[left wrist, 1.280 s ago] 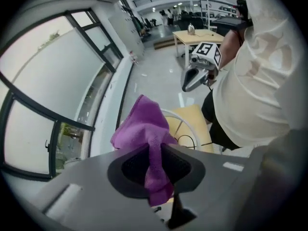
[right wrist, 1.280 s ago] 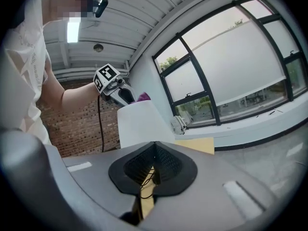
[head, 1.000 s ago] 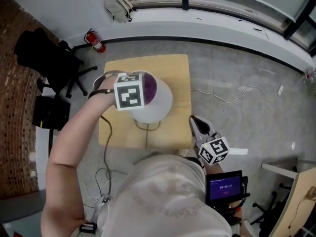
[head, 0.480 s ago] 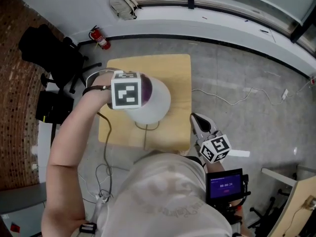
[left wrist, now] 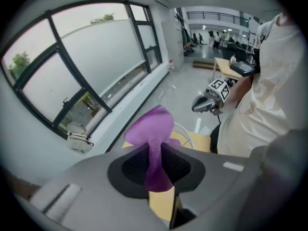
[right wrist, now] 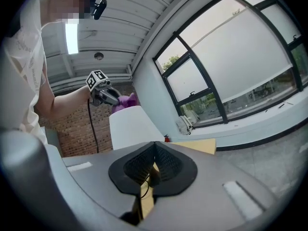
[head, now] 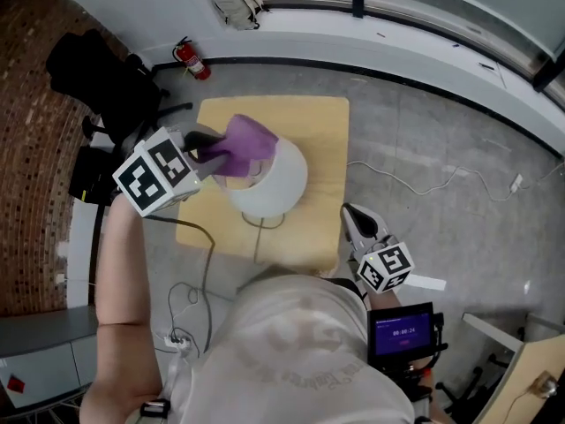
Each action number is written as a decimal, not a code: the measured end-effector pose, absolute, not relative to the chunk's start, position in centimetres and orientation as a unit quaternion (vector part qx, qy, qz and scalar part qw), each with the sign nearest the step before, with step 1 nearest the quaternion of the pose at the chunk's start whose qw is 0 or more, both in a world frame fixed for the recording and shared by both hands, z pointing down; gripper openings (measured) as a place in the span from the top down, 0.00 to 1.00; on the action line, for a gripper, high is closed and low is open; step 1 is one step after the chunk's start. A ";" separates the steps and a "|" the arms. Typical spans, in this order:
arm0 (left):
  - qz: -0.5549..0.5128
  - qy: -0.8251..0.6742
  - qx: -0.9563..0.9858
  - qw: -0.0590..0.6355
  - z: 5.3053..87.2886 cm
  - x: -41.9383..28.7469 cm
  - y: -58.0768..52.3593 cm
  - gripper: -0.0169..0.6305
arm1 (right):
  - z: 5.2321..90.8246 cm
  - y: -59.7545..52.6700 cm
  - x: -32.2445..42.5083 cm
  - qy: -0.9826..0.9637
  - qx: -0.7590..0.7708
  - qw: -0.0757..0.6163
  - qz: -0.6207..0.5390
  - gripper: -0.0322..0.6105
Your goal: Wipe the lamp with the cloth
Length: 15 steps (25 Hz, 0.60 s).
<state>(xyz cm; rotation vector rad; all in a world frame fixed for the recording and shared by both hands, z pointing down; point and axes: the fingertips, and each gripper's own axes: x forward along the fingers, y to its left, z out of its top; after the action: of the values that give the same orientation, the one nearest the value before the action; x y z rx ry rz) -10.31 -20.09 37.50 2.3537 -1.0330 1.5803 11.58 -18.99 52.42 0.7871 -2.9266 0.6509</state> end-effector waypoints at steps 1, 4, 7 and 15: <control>0.498 -0.366 0.784 0.056 36.7 -10.5 -19.7 0.87 | 52.4 -18.7 11.4 -0.946 0.248 0.021 0.209 0.93; 0.423 -0.428 0.798 0.035 34.3 -10.6 -19.5 0.86 | 51.9 -19.2 11.2 -0.951 0.227 0.024 0.211 0.93; 0.357 -0.485 0.798 0.008 32.0 -10.7 -19.8 0.86 | 51.3 -20.6 10.8 -0.954 0.209 0.025 0.212 0.93; 0.176 -0.575 0.799 -0.003 30.4 -13.2 -15.4 0.86 | 50.2 -19.2 7.8 -0.960 0.189 0.030 0.203 0.93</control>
<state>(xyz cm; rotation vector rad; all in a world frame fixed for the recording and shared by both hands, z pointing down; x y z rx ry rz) -13.19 -15.43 30.37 2.5146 -1.8092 0.5549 7.85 -19.16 50.16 0.5829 -2.9610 0.6263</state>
